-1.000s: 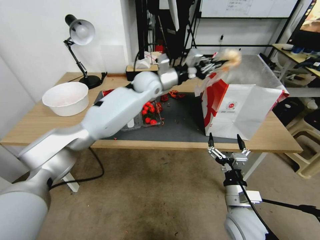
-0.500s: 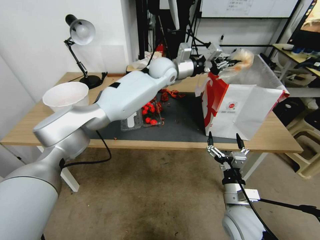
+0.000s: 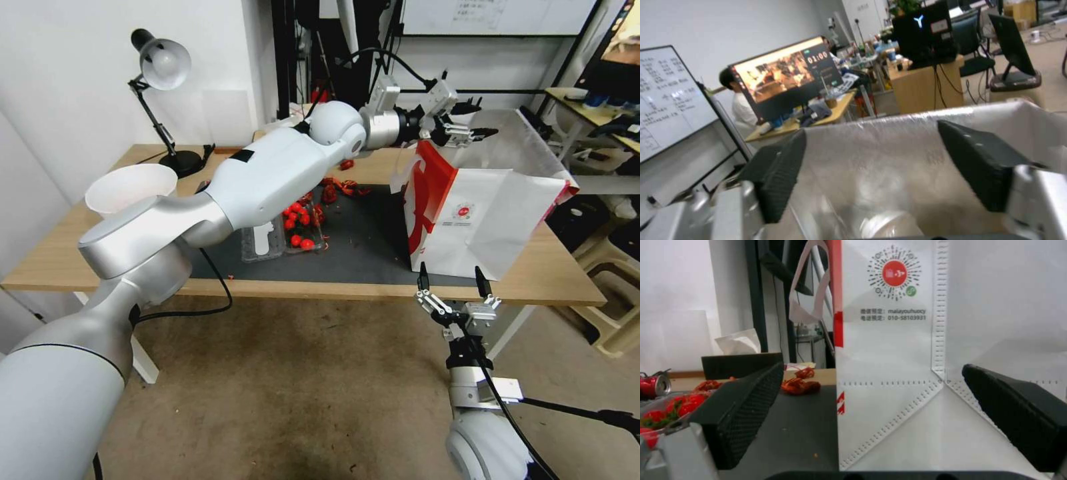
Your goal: Pick up the trash from the table and place it into the takeout bag.
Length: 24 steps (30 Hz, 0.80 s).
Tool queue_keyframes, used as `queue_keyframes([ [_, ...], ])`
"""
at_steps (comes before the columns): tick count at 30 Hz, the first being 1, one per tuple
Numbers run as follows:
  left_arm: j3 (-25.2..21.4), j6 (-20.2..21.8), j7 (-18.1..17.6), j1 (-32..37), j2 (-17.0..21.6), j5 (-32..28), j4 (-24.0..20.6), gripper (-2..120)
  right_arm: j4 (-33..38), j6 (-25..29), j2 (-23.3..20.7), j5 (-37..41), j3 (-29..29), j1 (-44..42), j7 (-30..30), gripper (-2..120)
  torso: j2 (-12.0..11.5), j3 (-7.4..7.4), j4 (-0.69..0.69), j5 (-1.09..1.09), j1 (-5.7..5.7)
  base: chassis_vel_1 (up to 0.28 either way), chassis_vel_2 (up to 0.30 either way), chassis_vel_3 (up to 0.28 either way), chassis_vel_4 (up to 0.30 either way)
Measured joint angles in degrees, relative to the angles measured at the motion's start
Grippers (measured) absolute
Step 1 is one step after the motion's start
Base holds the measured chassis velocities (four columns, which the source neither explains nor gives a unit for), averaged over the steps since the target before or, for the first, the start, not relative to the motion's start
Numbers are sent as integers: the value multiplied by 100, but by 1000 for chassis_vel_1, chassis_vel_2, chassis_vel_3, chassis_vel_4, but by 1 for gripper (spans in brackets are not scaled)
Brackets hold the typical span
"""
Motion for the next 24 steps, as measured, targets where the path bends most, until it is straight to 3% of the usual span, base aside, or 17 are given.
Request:
queue_keyframes([
  [6, -360, -22, -202, 197, 207, -26, -246, 97, 16, -2, 7, -5, 5, -12, 5, 100, 1, 0, -1, 0, 0, 0, 0, 0, 0],
  [10, -610, -32, -435, 428, 442, -82, -474, 99, 35, -17, 10, -13, 5, -11, 11, 100, 1, 0, 1, -2, 0, 0, 0, 0, 0],
  [14, -1033, -41, -831, 937, 832, -149, -875, 100, 63, -44, 9, -29, 7, -12, 28, 100, 1, 0, 2, -2, 0, 0, 0, 0, 0],
  [16, -1302, -44, -1219, 1345, 1094, -158, -1179, 100, 70, -57, 9, -39, 7, -16, 34, 100, 0, 0, -1, -3, 0, 0, 0, 0, 0],
  [18, -1402, -46, -1318, 1462, 1170, -154, -1266, 100, 72, -61, 8, -45, 4, -18, 36, 100, 1, 0, 0, -2, 0, 0, 0, 0, 0],
  [22, -2121, -34, -1965, 2208, 1653, -96, -1905, 100, 76, -79, 15, -78, -29, -24, 39, 100, 1, -1, 1, -2, 0, 0, 0, 0, 0],
  [24, -2271, -27, -2060, 2379, 1760, -89, -2053, 100, 76, -80, 21, -91, -41, -23, 39, 100, 1, -1, 1, 0, -1, 0, 0, 0, 0],
])
